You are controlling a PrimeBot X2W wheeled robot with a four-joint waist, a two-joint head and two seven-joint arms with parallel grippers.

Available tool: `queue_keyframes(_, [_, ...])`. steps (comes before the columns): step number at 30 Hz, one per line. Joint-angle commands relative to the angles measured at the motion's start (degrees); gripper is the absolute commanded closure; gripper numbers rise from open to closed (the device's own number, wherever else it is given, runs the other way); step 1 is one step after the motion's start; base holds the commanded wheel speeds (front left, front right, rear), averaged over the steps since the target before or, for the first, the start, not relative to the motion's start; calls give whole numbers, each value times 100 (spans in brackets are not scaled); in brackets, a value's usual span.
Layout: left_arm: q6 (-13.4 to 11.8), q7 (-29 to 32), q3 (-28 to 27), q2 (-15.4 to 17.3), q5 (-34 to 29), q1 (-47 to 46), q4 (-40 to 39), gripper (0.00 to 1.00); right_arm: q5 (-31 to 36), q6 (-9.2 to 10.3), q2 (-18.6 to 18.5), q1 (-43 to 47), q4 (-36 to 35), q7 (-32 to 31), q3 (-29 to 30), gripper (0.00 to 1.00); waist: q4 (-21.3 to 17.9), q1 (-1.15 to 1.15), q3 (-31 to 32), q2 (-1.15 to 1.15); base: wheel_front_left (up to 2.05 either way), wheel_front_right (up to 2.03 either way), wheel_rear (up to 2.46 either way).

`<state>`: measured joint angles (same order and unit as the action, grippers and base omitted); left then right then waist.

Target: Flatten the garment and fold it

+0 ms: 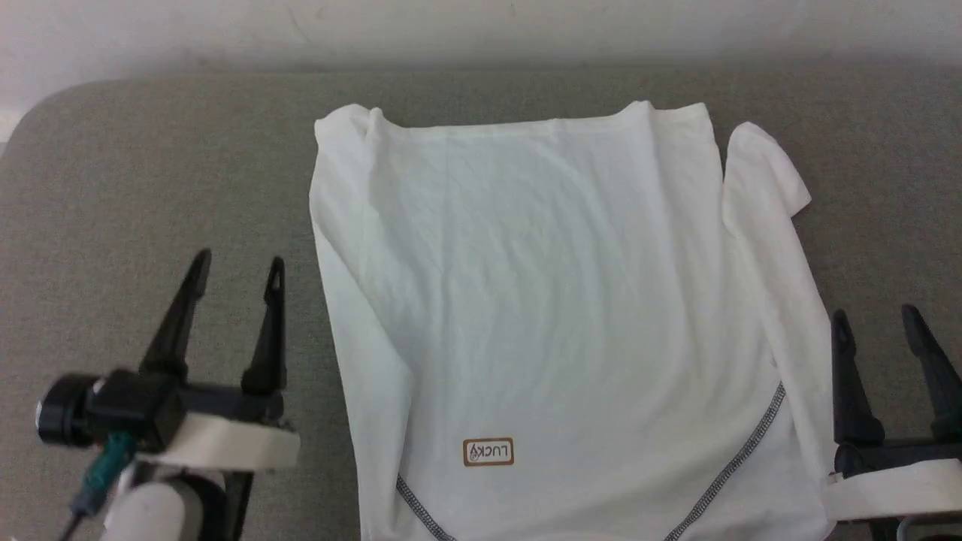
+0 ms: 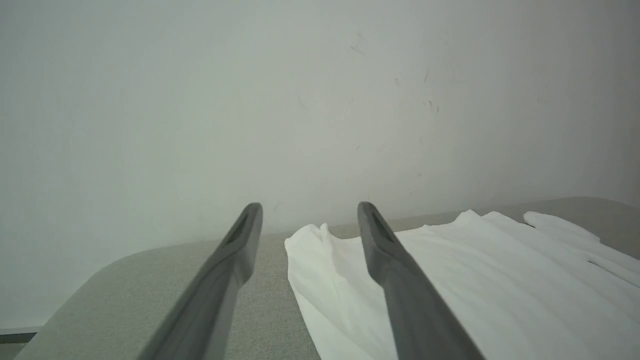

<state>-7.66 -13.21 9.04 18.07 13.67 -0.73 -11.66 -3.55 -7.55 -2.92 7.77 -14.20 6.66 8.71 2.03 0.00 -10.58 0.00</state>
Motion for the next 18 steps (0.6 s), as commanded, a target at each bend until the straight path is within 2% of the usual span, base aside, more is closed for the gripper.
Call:
queue_keyframes(1, [128, 149, -60, 136, 69, -363, 15, 0, -35, 6, 4, -122, -64, 28, -15, 0, 34, 0, -239, 0, 0, 0, 0])
queue_keyframes(7, [780, 1562, -231, 780, 607, -2160, 235, 0, -26, 6, 4, -403, -328, 28, -71, 0, 38, 0, -934, 0, 0, 0, 0])
queue_keyframes(9, [989, 2044, -236, 905, 864, -2770, 392, 0, 3, 6, 4, -509, -442, 10, -95, 0, 26, 0, -1194, 0, 0, 0, 0])
queue_keyframes(12, [1205, 2583, -168, 1119, 1049, -3668, 704, 0, 48, 6, 4, -665, -583, -28, -136, 0, 6, 0, -1567, 0, 0, 0, 0])
queue_keyframes(18, [1425, 3378, 258, 1338, 1261, -4939, 1537, 0, 100, 6, 4, -945, -726, -63, -234, 0, -93, 0, -2181, 0, 0, 0, 0])
